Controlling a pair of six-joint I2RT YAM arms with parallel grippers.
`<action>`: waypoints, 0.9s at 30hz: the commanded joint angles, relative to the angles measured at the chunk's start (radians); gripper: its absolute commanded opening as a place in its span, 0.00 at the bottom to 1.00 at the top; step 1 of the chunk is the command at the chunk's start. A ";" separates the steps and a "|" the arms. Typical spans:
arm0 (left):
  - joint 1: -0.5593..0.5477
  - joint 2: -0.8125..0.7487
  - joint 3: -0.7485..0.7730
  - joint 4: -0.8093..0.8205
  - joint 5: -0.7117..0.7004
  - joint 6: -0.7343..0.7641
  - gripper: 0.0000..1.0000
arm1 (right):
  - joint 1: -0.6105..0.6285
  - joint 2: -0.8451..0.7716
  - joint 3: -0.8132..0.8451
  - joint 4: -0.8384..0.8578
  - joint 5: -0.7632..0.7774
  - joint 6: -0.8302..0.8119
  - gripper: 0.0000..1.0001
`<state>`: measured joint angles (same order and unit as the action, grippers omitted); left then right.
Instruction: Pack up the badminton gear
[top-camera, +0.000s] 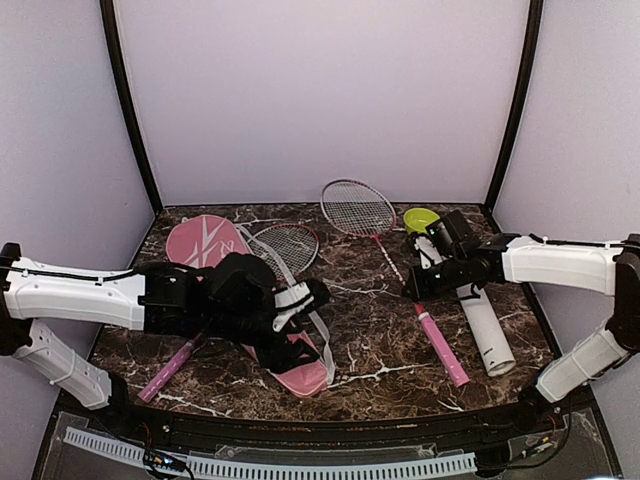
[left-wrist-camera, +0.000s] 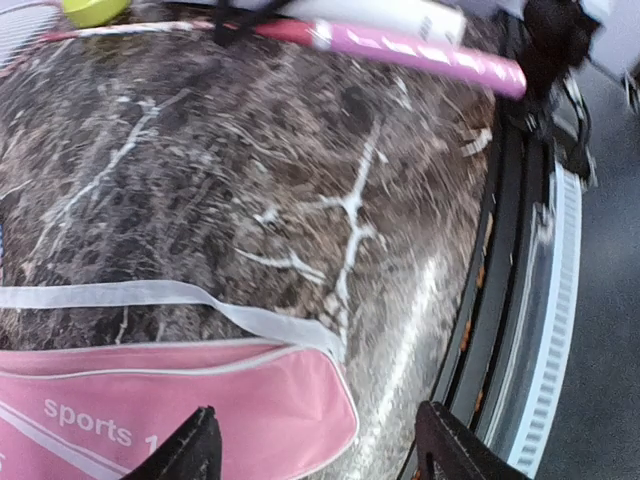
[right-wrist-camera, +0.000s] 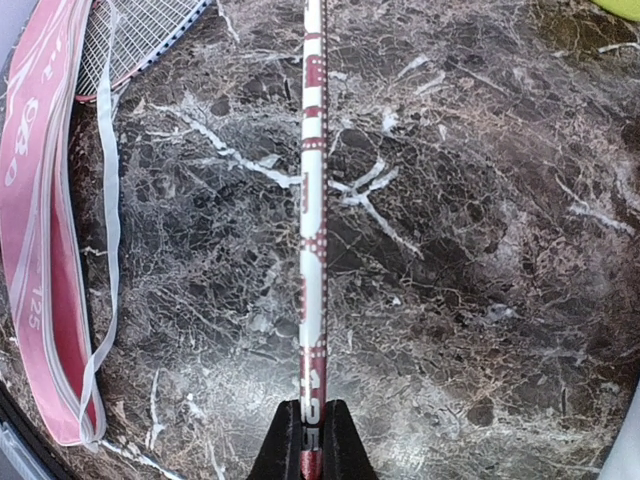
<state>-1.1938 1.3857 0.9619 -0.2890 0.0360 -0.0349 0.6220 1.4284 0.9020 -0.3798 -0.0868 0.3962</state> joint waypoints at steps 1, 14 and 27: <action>0.111 0.039 0.070 0.070 -0.138 -0.367 0.65 | 0.009 -0.040 -0.034 0.073 -0.014 -0.003 0.00; 0.293 0.368 0.307 -0.199 -0.398 -0.927 0.55 | 0.020 -0.062 -0.090 0.124 -0.059 0.008 0.00; 0.358 0.489 0.343 -0.257 -0.406 -0.955 0.50 | 0.021 0.003 -0.089 0.170 -0.117 0.011 0.00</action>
<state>-0.8497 1.8599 1.2823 -0.5018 -0.3546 -0.9775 0.6353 1.4059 0.8055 -0.2787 -0.1722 0.4019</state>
